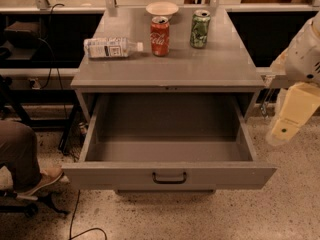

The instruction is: Close top drawer

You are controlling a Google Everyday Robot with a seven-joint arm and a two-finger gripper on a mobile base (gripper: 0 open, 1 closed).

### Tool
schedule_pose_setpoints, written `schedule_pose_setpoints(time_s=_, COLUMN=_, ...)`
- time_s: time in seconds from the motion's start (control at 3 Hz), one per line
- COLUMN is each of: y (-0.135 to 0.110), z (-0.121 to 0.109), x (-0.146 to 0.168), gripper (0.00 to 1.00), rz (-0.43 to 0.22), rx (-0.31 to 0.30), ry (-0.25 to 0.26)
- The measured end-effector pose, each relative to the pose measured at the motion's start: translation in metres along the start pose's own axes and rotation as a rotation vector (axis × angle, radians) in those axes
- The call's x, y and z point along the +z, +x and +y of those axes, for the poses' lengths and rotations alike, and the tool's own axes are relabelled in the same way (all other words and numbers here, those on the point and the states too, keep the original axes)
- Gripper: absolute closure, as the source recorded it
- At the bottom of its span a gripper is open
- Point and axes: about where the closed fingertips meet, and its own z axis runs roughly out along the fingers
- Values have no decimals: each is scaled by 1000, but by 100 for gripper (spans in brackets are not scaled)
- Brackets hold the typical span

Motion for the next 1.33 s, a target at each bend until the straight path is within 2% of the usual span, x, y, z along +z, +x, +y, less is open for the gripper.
schedule_pose_setpoints(time_s=0.67, y=14, z=50, x=86, gripper=0, rz=69, rx=258, ry=-192)
schedule_pose_setpoints(time_s=1.0, y=23, z=74, x=111, gripper=18, rz=103, rx=350, ry=-231)
schedule_pose_setpoints(time_s=1.33, y=34, z=101, x=141, gripper=43, rz=115, rx=424, ry=-271)
